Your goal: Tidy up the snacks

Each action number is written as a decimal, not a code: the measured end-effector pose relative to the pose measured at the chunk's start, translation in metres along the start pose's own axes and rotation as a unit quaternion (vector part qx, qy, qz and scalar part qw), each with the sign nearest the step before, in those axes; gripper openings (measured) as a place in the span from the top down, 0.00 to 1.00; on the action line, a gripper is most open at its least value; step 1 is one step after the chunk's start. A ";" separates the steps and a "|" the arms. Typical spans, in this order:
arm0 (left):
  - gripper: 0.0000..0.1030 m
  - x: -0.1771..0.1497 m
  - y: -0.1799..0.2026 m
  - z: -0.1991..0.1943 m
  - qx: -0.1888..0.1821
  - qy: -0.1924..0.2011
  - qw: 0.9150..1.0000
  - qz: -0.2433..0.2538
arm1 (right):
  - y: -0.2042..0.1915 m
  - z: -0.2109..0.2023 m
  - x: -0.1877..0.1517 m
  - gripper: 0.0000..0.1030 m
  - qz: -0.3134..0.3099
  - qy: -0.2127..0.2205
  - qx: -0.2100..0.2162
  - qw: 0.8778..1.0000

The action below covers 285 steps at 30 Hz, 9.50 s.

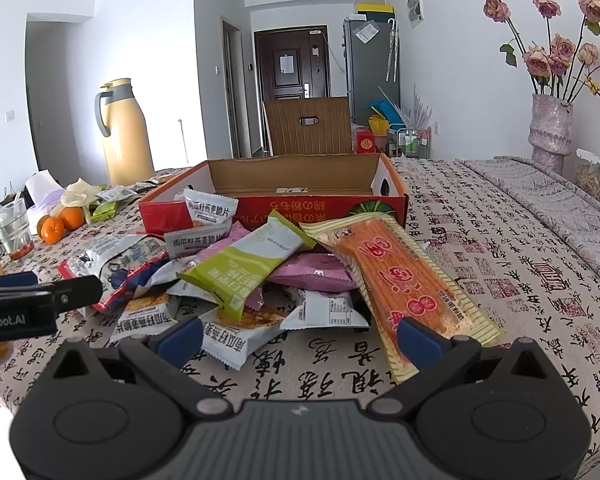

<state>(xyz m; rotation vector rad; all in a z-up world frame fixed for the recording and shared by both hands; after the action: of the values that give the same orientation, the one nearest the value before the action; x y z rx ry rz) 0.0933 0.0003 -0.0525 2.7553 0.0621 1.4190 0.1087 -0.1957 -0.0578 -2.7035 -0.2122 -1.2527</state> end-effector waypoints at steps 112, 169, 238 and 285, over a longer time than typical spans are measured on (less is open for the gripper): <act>0.00 0.006 -0.001 0.019 0.007 -0.025 1.000 -0.013 | 0.069 0.003 0.057 0.81 0.015 0.054 0.023 0.998; 0.61 0.008 0.039 0.012 -0.030 -0.042 0.999 0.010 | 0.037 -0.006 0.026 0.81 0.016 0.038 0.062 0.997; 0.00 0.173 0.010 0.173 0.051 0.011 0.998 -0.041 | 0.061 0.173 0.188 0.04 0.046 0.034 0.027 0.998; 0.00 0.087 0.004 0.025 0.014 0.020 1.000 -0.007 | 0.040 0.013 0.087 0.00 -0.010 0.049 0.007 0.999</act>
<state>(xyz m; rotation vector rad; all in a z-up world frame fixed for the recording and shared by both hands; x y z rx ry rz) 0.1641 0.0002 0.0040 2.7429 0.1040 1.4806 0.1821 -0.2267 -0.0026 -2.6264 -0.2370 -1.3797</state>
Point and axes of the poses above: each gripper's, at about its wrist camera, not at the fingertips, and z roughly the way its jaws point, y to its right, x to its top, the point moved 10 cm from there along z, roughly the way its jaws point, and after that the axes turned 9 degrees about -y, right-handed, at the moved point
